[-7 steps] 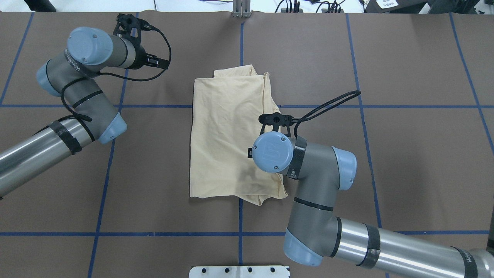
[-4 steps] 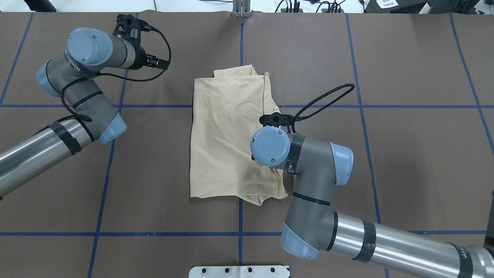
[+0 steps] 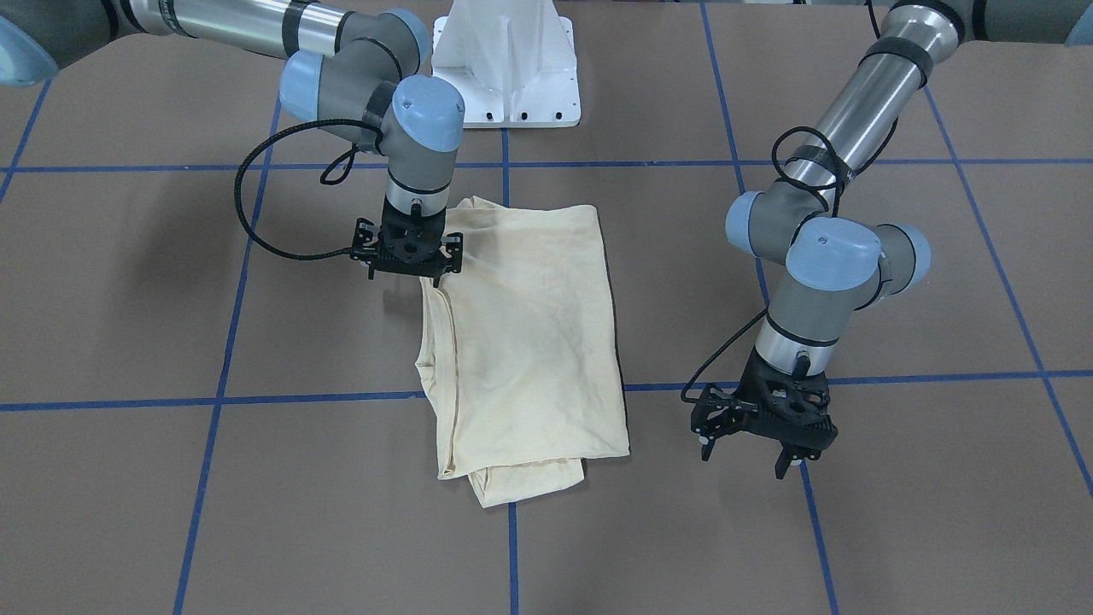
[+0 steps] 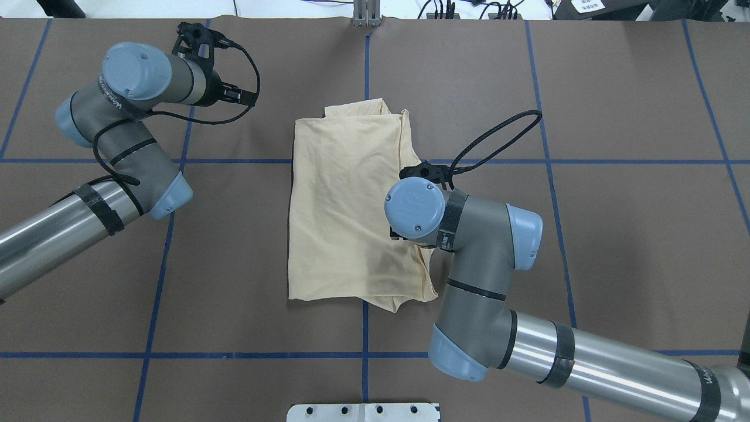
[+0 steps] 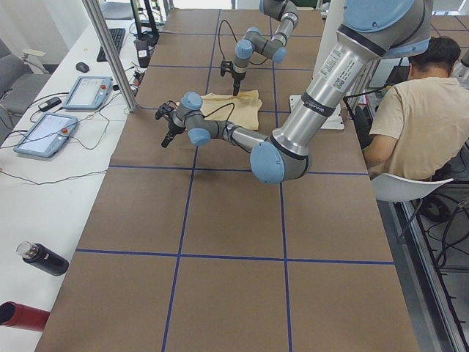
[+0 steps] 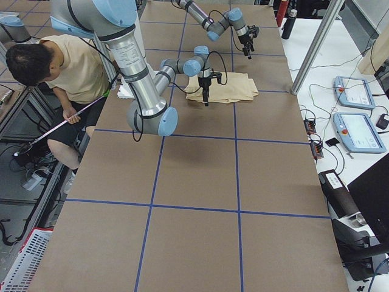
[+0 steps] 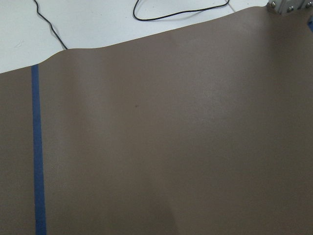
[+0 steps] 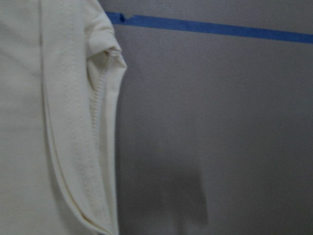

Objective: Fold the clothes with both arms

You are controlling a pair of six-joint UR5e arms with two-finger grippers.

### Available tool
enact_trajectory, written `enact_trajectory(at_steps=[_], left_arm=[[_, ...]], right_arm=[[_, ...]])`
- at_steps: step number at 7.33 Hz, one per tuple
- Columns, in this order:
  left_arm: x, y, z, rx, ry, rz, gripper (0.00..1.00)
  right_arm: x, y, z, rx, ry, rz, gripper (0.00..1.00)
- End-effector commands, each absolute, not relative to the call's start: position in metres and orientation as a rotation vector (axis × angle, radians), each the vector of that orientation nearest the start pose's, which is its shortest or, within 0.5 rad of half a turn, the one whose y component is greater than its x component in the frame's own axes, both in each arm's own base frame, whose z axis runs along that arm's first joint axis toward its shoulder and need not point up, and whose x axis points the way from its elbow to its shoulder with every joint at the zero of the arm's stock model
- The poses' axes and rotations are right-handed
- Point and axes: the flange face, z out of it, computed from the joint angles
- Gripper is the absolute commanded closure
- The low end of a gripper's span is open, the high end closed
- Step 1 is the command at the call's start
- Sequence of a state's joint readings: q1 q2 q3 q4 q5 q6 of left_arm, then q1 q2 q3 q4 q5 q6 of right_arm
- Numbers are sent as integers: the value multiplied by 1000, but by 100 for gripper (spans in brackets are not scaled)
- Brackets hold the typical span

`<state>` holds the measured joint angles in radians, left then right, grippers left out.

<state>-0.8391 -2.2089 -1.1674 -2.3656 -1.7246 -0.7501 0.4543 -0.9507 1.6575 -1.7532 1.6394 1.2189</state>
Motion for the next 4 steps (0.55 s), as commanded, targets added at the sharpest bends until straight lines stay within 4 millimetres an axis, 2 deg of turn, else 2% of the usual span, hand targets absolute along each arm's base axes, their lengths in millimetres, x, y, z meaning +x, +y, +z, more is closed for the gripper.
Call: enact_trajectory(at_steps=[1,2,3,4], left_arm=[[429,-651,378,661,798,66,0],[429,-651,380,660,795,65,0],[429,-651,380,660,795,65,0],[430,-650,377,663,801,66,0]], right_arm=[[-499,-394,323,150,-501,62,0],[-481,-385,333,153,-500,63,0],[-480,-383,326,162,-512,62,0],[-489,-381,319,168,-526,64,0]])
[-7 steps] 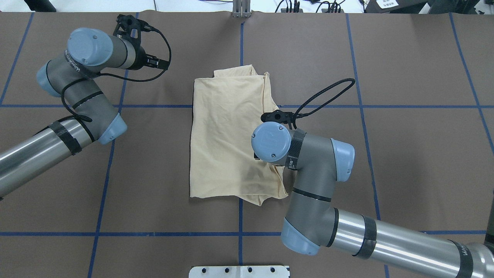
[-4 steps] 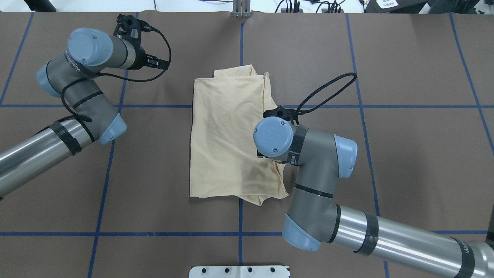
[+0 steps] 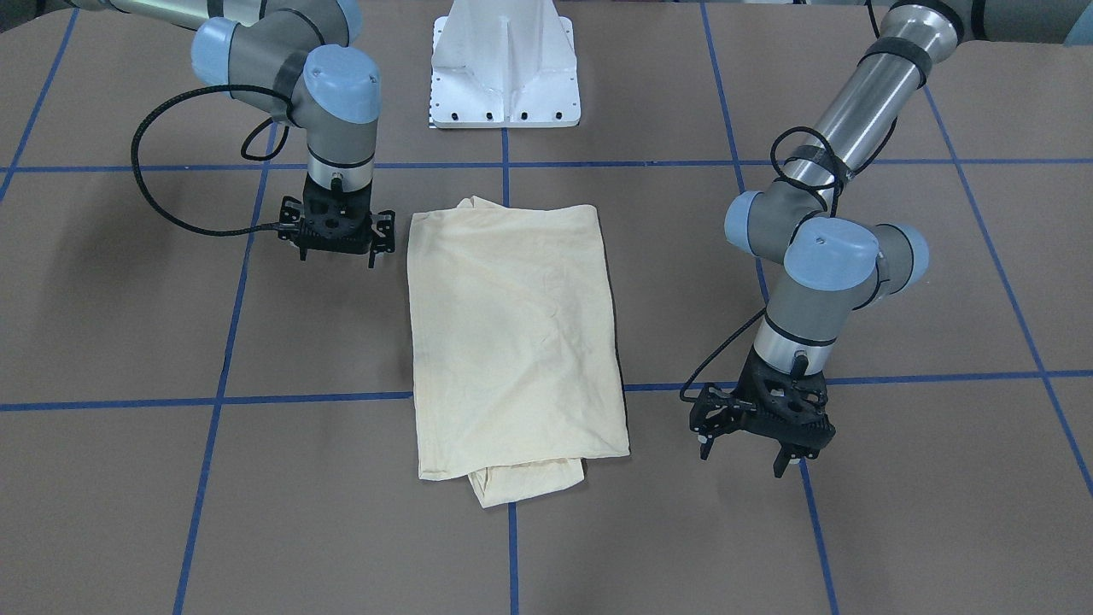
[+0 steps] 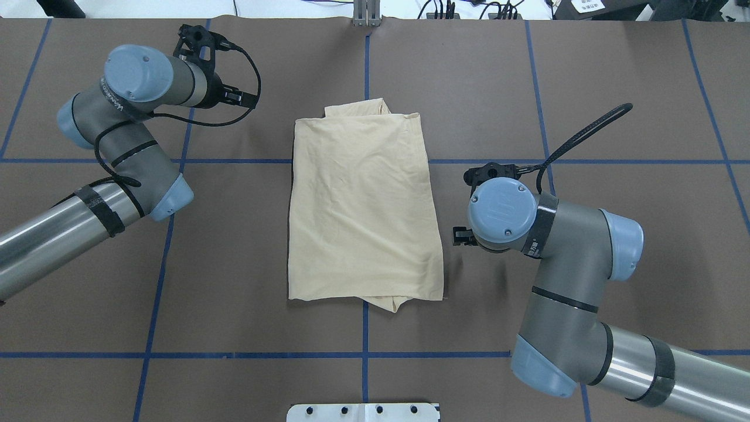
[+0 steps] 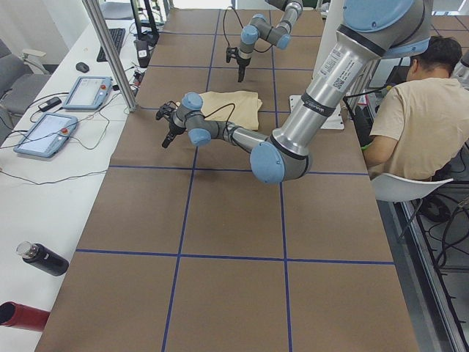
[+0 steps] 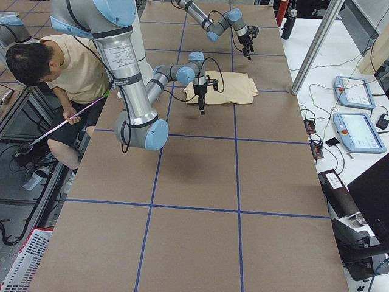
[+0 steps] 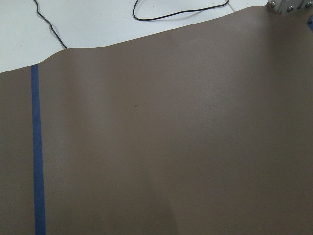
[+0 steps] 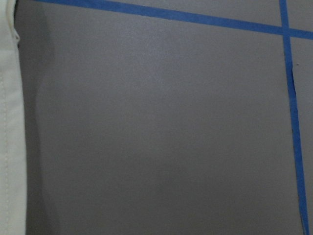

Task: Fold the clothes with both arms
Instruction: 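Move both grippers to the shirt corners nearest the robot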

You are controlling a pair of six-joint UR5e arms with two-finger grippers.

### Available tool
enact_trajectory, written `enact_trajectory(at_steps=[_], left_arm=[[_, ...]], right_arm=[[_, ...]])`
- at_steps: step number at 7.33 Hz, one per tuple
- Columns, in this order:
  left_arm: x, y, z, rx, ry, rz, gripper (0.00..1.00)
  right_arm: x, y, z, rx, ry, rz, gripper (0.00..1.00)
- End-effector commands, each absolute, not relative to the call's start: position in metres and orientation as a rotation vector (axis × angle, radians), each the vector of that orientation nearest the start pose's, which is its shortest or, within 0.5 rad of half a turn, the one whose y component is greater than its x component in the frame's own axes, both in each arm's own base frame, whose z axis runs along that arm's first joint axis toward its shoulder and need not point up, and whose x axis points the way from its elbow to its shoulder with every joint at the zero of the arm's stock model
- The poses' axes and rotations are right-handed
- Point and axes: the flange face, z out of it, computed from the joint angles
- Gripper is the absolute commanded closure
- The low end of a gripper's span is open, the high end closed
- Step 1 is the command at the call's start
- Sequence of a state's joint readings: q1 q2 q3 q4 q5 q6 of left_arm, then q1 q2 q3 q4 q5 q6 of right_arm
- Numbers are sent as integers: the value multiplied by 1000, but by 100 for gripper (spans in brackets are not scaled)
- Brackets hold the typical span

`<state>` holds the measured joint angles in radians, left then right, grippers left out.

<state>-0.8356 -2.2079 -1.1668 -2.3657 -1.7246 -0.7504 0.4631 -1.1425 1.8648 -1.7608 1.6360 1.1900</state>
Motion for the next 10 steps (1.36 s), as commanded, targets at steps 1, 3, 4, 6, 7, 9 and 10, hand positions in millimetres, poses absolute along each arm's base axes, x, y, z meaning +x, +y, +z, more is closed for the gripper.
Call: enact_trajectory(at_steps=[1,3,4,6,7,9,10], left_arm=[[428,-646,361,672,828,73,0],[421,-615,326,554,990,29,0],[423,-571,302,507,1045,8,0],[430,-430,239,368,1090,73,0],[439,-377,229,307,1117,32,0],[495,-308,236,243,1106,-43,0],[504,-294,253,216,1080,-57,0]], right_arm=[[-486,-386,296,193,-580,80,0],[-462,-378,276,238,-741,146,0],[-447,-370,271,237,-775,178,0],[-419,-357,272,238,-796,191,0],[-415,-355,277,235,-793,199,0],[-404,-350,300,255,-850,228,0],[-398,-348,313,263,-855,234,0]])
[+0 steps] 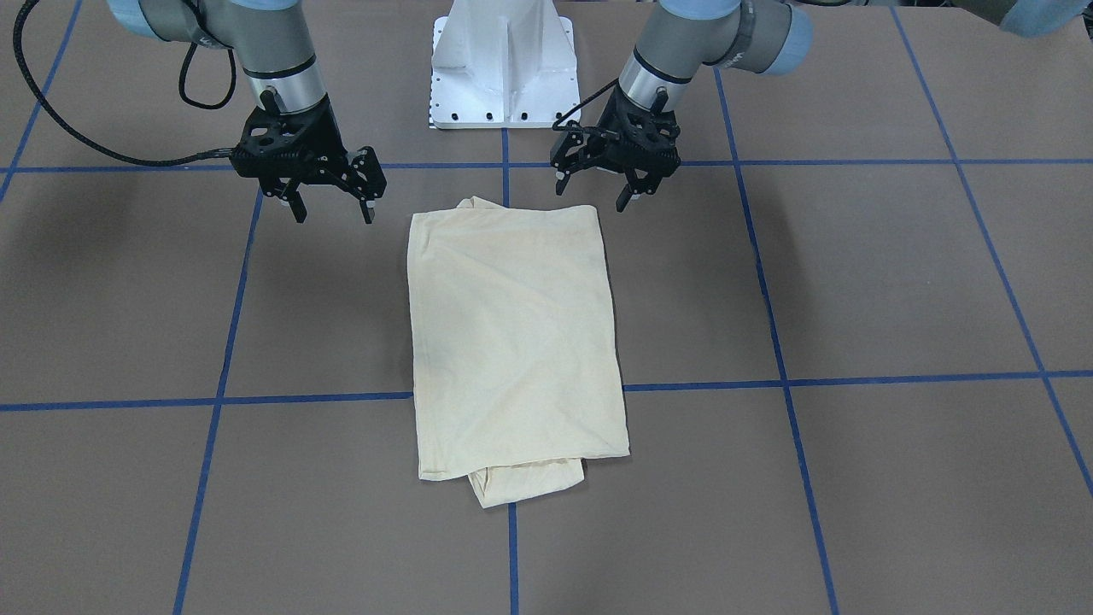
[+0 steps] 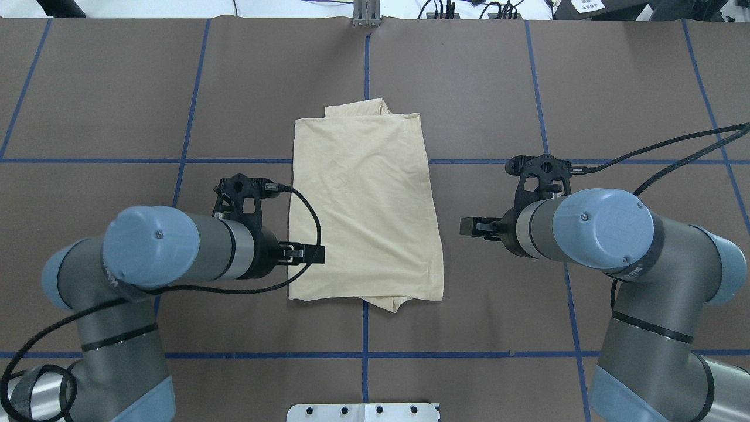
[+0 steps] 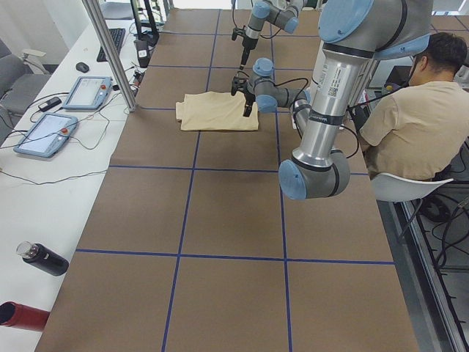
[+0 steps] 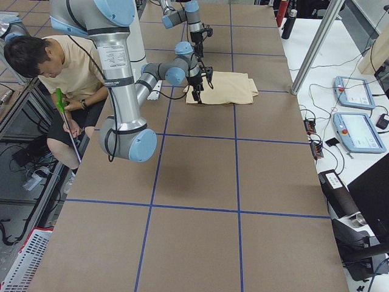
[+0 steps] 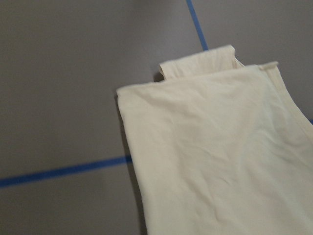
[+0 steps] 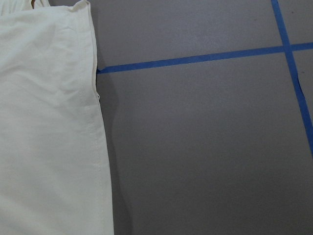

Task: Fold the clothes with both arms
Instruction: 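Move both grippers to the shirt corners nearest the robot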

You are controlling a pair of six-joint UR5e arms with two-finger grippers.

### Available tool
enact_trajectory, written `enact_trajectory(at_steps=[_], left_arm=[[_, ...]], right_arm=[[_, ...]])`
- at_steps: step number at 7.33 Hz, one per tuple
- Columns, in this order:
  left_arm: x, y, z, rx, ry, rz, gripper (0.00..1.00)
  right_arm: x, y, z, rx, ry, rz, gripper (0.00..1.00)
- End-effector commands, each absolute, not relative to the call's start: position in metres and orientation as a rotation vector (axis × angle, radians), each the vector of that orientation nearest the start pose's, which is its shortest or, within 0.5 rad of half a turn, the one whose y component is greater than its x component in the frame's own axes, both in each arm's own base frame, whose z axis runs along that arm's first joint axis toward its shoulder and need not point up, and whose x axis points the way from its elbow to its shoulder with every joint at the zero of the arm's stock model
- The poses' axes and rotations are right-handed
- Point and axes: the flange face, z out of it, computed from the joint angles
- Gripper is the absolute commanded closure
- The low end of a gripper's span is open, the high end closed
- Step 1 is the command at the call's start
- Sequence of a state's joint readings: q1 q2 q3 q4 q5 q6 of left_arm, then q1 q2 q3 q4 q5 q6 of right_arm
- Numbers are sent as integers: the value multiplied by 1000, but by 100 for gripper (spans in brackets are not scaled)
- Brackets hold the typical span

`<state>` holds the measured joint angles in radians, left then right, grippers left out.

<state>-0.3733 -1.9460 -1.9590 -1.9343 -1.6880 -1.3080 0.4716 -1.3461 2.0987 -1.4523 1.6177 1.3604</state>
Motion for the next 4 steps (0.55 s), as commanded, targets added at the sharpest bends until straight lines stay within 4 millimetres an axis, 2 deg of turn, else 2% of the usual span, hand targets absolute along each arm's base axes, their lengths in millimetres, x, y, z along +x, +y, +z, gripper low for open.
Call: enact_trajectory(at_steps=[1,2,4], left_arm=[[522,-284,267,187,1051,-46,0],[535,-287,277,180,1026,-46,3],[540,-288,282,183,1014,-48,15]], right_arm=[[-398,-349,314,267,-850,237,0],[-398,-348,314,268,-850,236,0],[-399,-349,315,269,-848,237,0]])
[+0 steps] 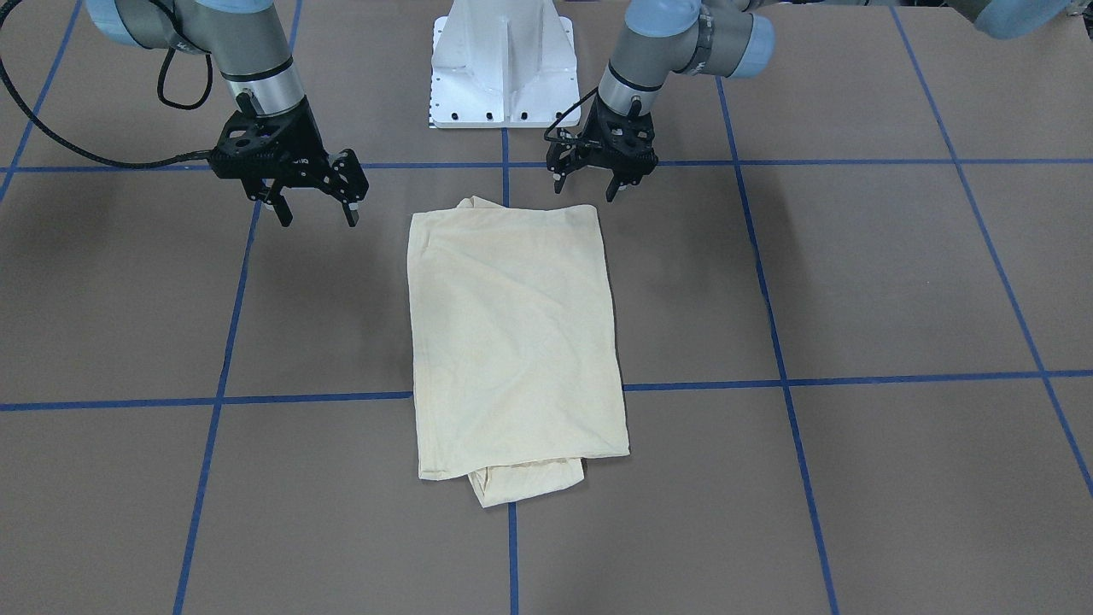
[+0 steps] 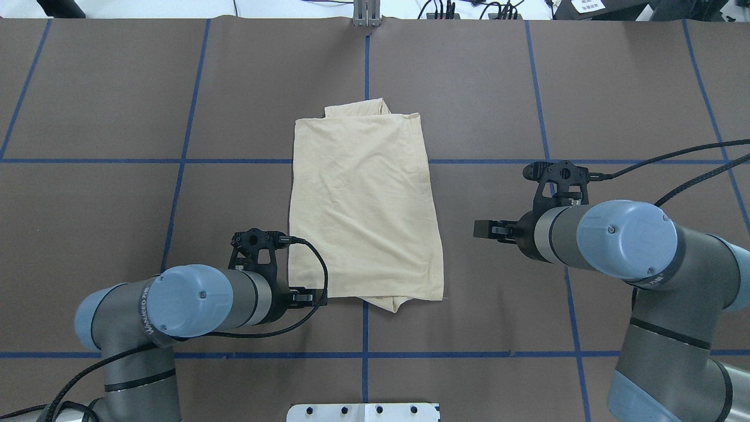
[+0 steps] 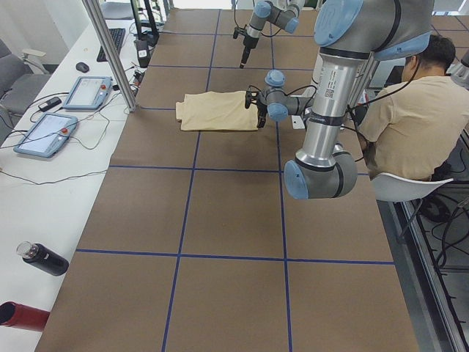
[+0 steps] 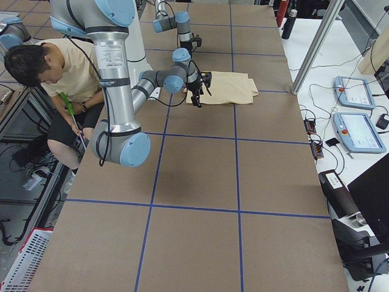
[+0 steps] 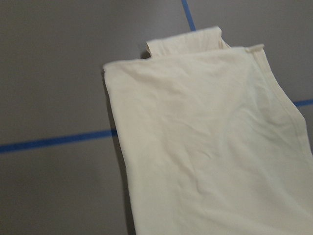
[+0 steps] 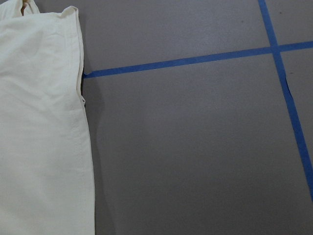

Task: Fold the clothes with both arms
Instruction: 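Lower both grippers onto the near shirt corners and grasp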

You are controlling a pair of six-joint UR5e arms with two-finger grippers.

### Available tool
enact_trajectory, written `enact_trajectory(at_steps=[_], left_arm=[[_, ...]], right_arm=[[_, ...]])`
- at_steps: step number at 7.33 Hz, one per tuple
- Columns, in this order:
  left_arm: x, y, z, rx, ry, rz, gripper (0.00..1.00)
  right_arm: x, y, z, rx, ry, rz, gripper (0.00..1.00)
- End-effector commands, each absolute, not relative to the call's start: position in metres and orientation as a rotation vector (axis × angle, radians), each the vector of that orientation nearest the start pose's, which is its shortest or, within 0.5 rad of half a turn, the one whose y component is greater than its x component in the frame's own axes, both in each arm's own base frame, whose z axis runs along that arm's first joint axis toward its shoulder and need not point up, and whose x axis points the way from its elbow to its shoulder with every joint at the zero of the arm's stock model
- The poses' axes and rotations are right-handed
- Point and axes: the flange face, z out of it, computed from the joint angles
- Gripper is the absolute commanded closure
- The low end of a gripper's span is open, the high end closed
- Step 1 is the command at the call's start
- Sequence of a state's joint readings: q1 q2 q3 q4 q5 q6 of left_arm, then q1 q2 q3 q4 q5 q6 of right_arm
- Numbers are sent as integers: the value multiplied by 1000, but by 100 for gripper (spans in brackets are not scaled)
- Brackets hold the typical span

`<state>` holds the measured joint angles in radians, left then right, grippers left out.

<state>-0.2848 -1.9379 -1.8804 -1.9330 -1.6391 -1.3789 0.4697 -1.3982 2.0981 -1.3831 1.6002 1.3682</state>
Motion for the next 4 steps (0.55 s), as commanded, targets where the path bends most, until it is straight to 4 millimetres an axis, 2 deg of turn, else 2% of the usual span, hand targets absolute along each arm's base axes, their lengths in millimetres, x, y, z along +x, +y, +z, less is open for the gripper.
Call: enact_trajectory(at_steps=[1,4], left_arm=[[542,-290,286,183,1005,-49,20],[537,-303,286,195,1006,-70,35]], right_arm=[[-399,-348,314,268,-849,235,0],[-401,-348,315,272,-846,235,0]])
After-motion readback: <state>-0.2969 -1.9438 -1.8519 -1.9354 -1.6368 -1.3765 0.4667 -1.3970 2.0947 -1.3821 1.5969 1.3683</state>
